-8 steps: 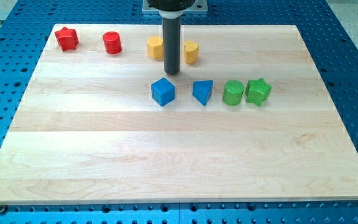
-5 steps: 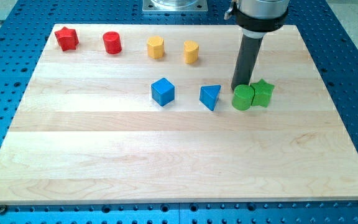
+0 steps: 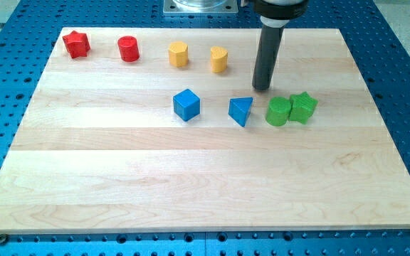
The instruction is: Move the blue cube to the left of the blue triangle
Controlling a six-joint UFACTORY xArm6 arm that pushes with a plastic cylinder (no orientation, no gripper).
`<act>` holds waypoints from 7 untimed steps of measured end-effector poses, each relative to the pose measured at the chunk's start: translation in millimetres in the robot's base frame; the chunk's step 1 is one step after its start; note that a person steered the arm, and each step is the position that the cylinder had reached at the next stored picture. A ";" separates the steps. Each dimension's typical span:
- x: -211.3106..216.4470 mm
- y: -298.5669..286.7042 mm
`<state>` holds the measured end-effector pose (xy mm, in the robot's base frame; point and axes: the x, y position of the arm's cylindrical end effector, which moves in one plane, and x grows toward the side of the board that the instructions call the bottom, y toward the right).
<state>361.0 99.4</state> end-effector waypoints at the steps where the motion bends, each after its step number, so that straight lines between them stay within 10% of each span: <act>1: 0.0 -21.2; 7: 29.0 -190.1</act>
<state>390.0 -90.7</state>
